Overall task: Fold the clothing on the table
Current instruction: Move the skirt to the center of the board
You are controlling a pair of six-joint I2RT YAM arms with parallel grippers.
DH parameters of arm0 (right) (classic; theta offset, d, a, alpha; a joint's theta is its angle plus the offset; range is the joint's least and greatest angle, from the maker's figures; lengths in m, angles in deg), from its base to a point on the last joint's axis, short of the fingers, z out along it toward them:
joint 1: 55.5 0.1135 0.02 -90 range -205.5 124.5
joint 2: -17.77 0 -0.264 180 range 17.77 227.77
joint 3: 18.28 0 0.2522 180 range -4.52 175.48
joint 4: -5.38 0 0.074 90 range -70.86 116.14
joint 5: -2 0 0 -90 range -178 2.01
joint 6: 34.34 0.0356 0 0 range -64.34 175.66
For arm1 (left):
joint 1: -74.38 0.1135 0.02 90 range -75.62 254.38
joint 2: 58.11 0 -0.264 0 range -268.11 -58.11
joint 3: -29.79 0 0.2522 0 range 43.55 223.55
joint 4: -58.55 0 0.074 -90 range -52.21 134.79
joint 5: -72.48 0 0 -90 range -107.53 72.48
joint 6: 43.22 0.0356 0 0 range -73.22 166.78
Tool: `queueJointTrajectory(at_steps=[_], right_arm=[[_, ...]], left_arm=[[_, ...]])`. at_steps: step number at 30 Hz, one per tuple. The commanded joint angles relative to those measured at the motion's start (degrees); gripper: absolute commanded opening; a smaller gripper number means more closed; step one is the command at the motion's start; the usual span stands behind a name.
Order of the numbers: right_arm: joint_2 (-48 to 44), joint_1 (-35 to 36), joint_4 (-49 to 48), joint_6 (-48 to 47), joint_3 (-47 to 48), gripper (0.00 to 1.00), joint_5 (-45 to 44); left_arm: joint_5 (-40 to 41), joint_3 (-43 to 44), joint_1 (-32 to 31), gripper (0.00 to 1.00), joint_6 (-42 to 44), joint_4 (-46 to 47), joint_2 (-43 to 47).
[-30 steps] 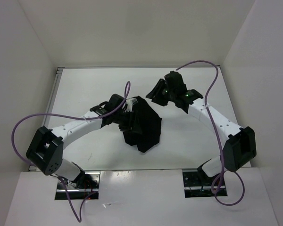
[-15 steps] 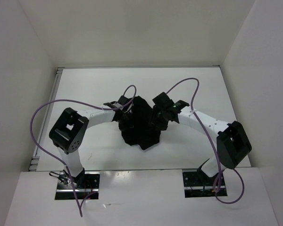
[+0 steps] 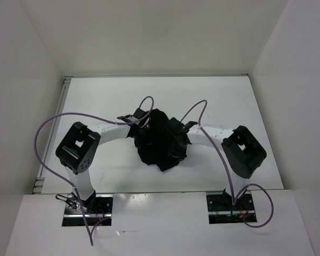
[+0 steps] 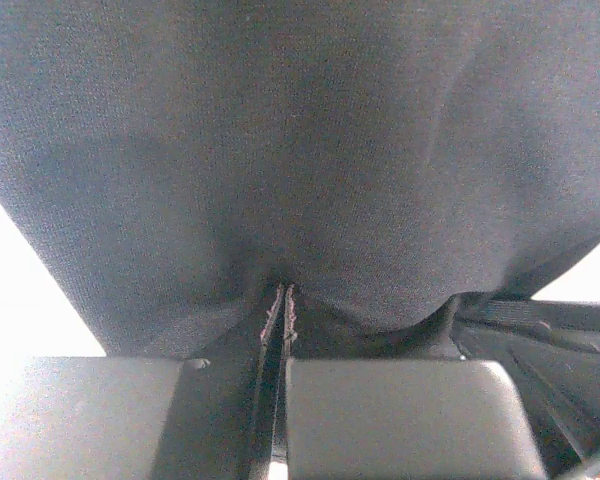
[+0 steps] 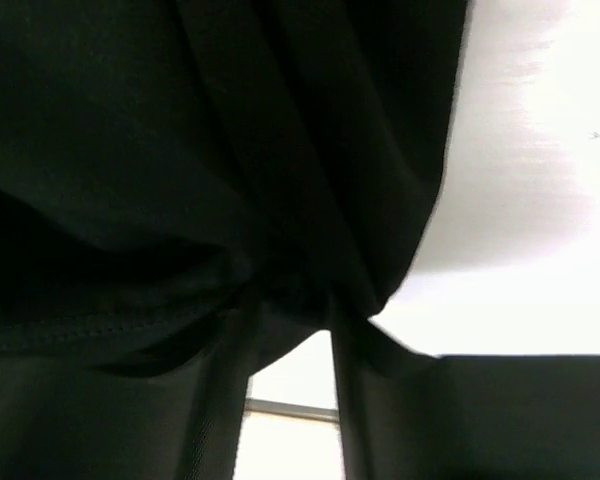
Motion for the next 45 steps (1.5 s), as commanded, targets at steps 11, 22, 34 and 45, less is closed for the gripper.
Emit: queueJointTrajectory(at_steps=[11, 22, 34, 45], right_arm=[[-13.23, 0.39, 5.54, -0.83, 8.51, 0.00, -5.48], [-20.27, -0.67, 17.49, -0.83, 24.83, 0.00, -12.94], [-22.56, -6.91, 27.96, -2.93, 45.42, 0.00, -29.30], [-5.20, -1.12, 7.77, -7.86, 41.83, 0.00, -3.08]], left_arm=[[5.44, -0.16, -0.07, 0.57, -2.95, -1.84, 16.21], [7.47, -4.38, 3.52, 0.85, -4.72, -3.68, 32.50], [4.39, -6.40, 4.85, 0.85, -3.58, -3.59, 28.99], [5.71, -7.01, 5.90, 0.85, -3.05, -5.87, 32.14]])
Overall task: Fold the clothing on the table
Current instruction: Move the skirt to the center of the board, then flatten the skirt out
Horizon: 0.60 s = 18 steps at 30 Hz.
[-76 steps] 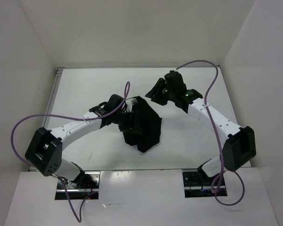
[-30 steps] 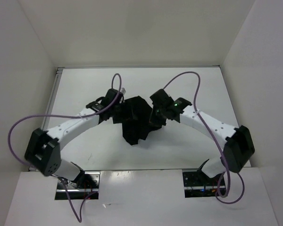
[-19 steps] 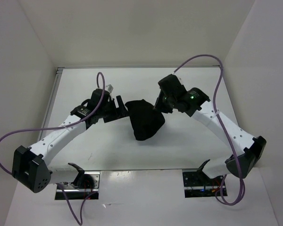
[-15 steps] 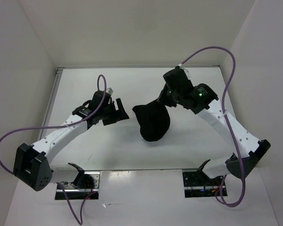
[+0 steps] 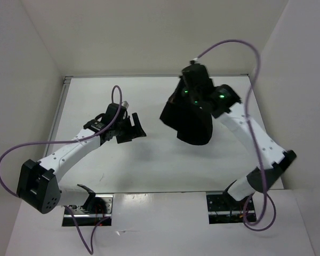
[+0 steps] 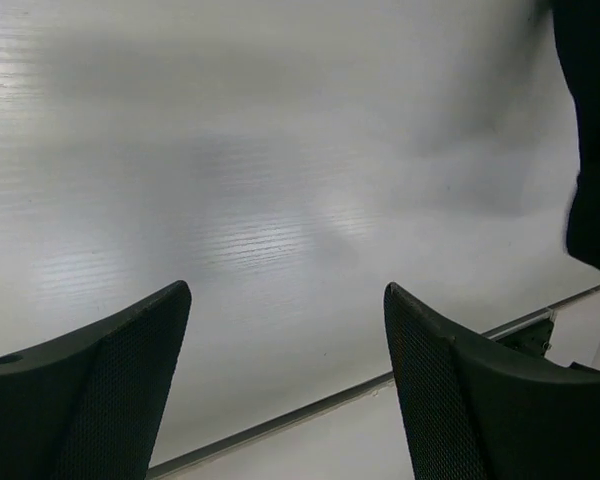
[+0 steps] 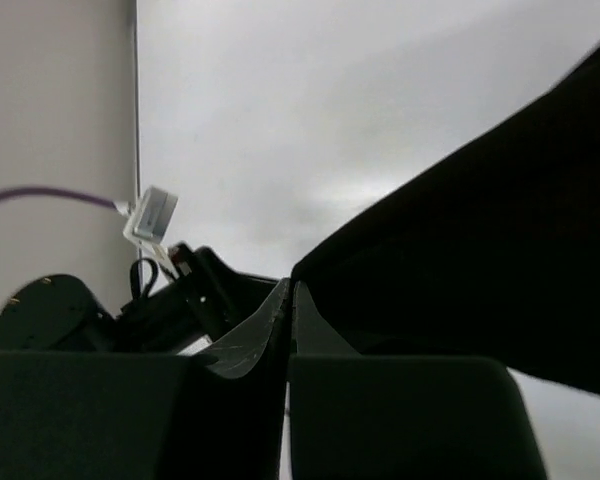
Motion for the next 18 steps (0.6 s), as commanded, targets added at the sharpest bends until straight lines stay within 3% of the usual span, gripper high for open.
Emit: queueJointTrajectory(at_steps=[1, 3, 4, 5, 7, 10, 14, 18], right_arm=[[12.95, 4.22, -12.72, -2.24, -4.01, 0.00, 15.13], [21.70, 5.02, -14.32, -4.09, -3.14, 0.03, 22.74], [24.64, 5.89, -14.33, -4.79, -2.34, 0.11, 24.97], [27.10, 6.51, -14.33, -7.06, -1.73, 0.27, 26.99], [31.69, 6.52, -13.46, -8.40, 0.29, 0.40, 28.25], [29.86, 6.52, -13.45, -8.40, -1.18, 0.41, 25.18], [18.29, 3.80, -16.17, -3.76, -11.96, 0.45, 19.12], [10.18, 1.07, -16.79, 2.04, -22.97, 0.45, 15.34]], left_arm=[[0.55, -0.53, 1.49, 0.85, 1.11, -1.01, 2.95], [1.17, -1.14, 2.19, 0.85, 1.11, -2.14, 4.35], [1.69, -1.14, 2.20, 0.85, 1.11, -2.15, 5.32], [1.69, -1.75, 2.98, 0.85, 1.11, -2.15, 5.85], [1.69, -1.76, 4.56, 0.85, 1.63, -2.68, 7.61], [1.69, -2.29, 5.10, 0.85, 2.33, -2.68, 8.93], [3.88, -2.81, 5.10, 0.85, 2.86, -2.15, 6.48], [5.21, 0.17, 5.10, 0.85, 2.86, -1.53, -2.13]])
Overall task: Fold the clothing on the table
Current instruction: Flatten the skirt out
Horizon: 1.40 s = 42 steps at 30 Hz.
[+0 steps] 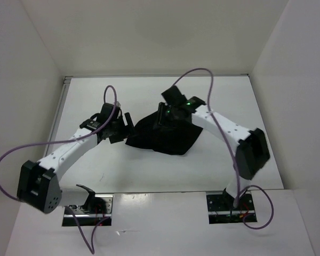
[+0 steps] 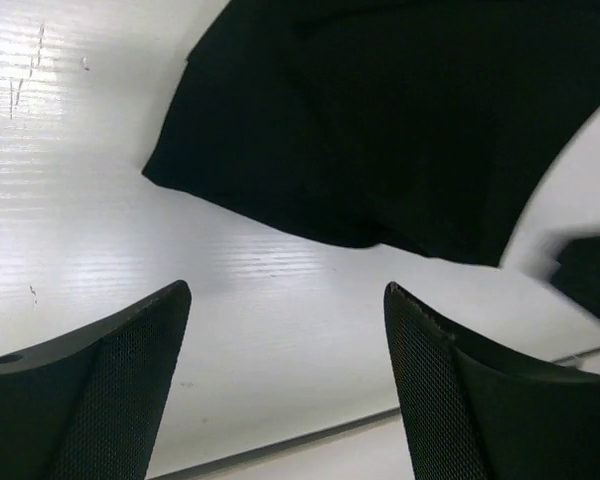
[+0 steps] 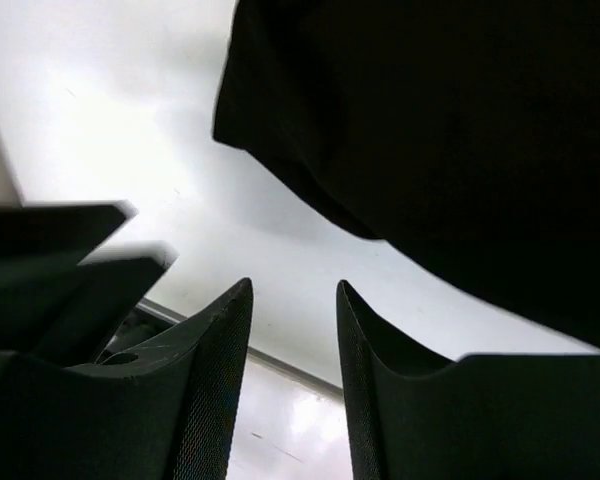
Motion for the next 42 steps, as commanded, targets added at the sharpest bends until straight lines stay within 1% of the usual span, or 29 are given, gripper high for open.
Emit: queueJointTrajectory(at_steps=[1, 3, 4, 5, 6, 8, 9, 11, 15, 19, 22, 23, 26, 28, 29, 30, 31, 33, 36, 37, 39, 42], right_arm=[[-11.83, -2.10, -2.32, 5.96, -10.18, 0.45, -6.72], [-13.70, -3.33, -1.80, 8.68, -14.16, 0.45, -7.35], [-14.49, -3.33, -1.79, 9.48, -17.84, 0.45, -7.35], [-15.19, -4.20, -1.79, 10.19, -19.53, 0.45, -7.35], [-16.51, -4.21, -1.79, 10.98, -21.20, 0.45, -7.35], [-17.74, -5.53, -1.79, 12.21, -24.90, 0.45, -7.35], [-19.14, -6.14, -1.79, 12.21, -26.21, 0.45, -7.35], [-20.47, -6.67, -1.79, 12.21, -26.83, 0.45, -7.35], [-21.88, -7.29, -1.79, 12.21, -27.36, 0.45, -6.74], [-23.54, -7.29, -1.27, 13.26, -28.68, 0.45, -6.74], [-24.25, -7.29, -1.27, 13.88, -30.17, 0.45, -6.74], [-24.95, -7.90, -0.74, 13.88, -30.70, 0.45, -6.74], [-26.36, -9.05, -0.13, 13.88, -31.23, 0.45, -7.26], [-26.98, -11.06, 0.49, 13.88, -31.76, 0.45, -7.26], [-27.50, -11.68, 1.27, 13.88, -31.76, 0.45, -8.66], [-27.51, -12.73, 1.89, 14.58, -32.37, 0.45, -9.28], [-27.51, -13.26, 1.90, 14.59, -33.25, 0.45, -9.81], [-26.90, -15.97, 1.20, 15.11, -34.30, 0.47, -10.86], [-23.31, -19.84, 0.58, 12.40, -35.01, 0.47, -10.87], [-22.16, -21.77, -0.55, 11.00, -34.40, 0.49, -10.87], [-19.87, -23.10, -1.96, 9.67, -32.91, 0.49, -10.87], [-13.89, -24.16, -5.39, 7.82, -29.84, 0.51, -10.87]], left_arm=[[1.21, 3.53, 0.09, 0.85, 1.33, 1.94, -8.01], [0.51, 5.12, 0.09, 0.84, 1.33, 3.17, -11.01], [0.50, 6.09, 0.09, 0.84, 1.33, 3.18, -12.51], [0.50, 6.97, 0.09, 0.84, 1.33, 3.96, -15.57], [0.50, 9.07, 0.09, 0.83, 1.33, 3.97, -17.16], [1.81, 11.36, 0.09, 0.83, 2.47, 3.45, -21.65], [4.08, 13.89, 0.09, 0.83, 2.48, 2.75, -22.97], [6.29, 15.67, 0.09, 0.83, 3.00, 1.60, -25.70], [12.53, 16.21, 0.09, 0.83, 3.53, 0.98, -26.93], [15.26, 16.21, 0.62, 0.83, 4.15, -1.12, -30.35], [14.49, 16.82, 0.62, 0.81, 4.76, -1.65, -32.55], [12.82, 16.30, 0.62, 0.78, 4.76, -1.13, -33.08], [10.71, 13.67, 0.62, 0.78, 4.76, 0.54, -34.23], [10.70, 12.87, 0.62, 0.68, 4.76, 0.54, -34.84], [9.48, 12.87, 0.62, 0.61, 4.76, 1.06, -34.85], [8.86, 12.26, 0.62, 0.51, 4.76, 1.07, -34.85], [7.98, 11.64, 0.62, 0.26, 4.76, 1.77, -34.85], [5.44, 10.94, 0.62, 0.00, 4.15, 3.09, -34.85], [3.50, 9.62, 0.62, 0.00, 4.15, 3.09, -33.62], [3.49, 8.92, 0.62, 0.00, 4.15, 3.09, -32.75], [3.49, 8.39, 0.62, 0.00, 4.15, 3.09, -31.95], [2.96, 7.77, 0.62, 0.00, 4.15, 3.09, -30.81]])
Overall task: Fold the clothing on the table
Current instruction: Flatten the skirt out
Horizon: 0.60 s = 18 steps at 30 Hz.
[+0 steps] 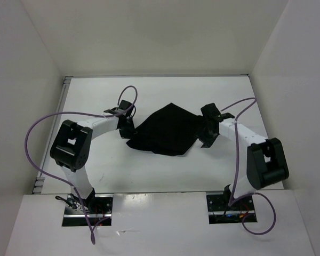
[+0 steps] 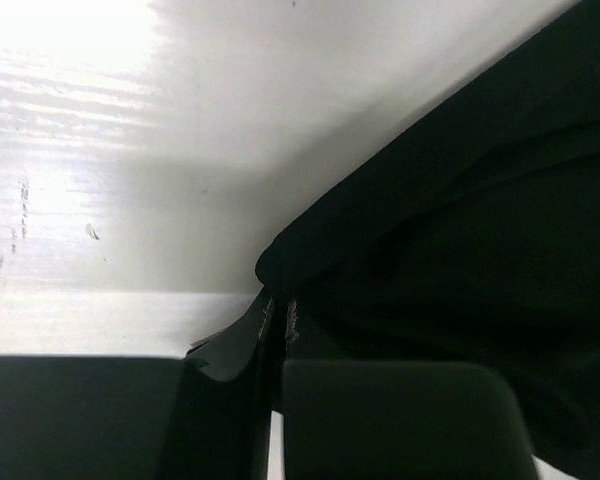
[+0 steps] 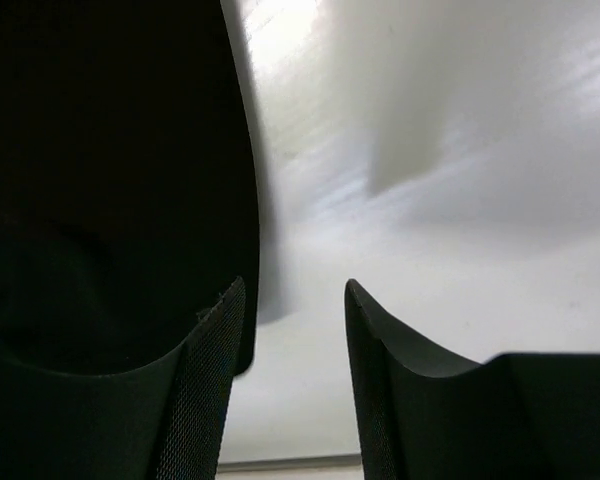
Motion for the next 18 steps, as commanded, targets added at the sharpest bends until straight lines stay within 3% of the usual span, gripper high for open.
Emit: queueJointTrajectory(at_steps=[1, 9, 10, 13, 18], right_arm=[[5.41, -1.19, -6.05, -3.63, 4.77, 0.51, -1.29], [18.50, -1.19, -15.10, -6.44, 10.92, 0.48, 0.37], [19.74, -1.19, -15.11, -7.06, 10.93, 0.43, 0.98], [22.21, -1.19, -14.50, -9.60, 14.26, 0.02, 1.69], [10.13, -1.19, -15.11, -12.95, 16.98, 0.00, 1.69]], left_arm=[[-2.22, -2.33, -0.15, 0.00, -0.03, -2.33, 0.91], [-3.88, -3.38, -0.15, 0.00, -0.03, -2.33, 2.05], [-3.89, -3.99, -0.15, 0.00, -0.03, -2.33, 2.58], [-6.52, -5.40, -0.15, 0.00, -0.56, -1.28, 3.10], [-12.40, -8.12, -0.15, 0.00, -1.17, 0.83, 6.35]])
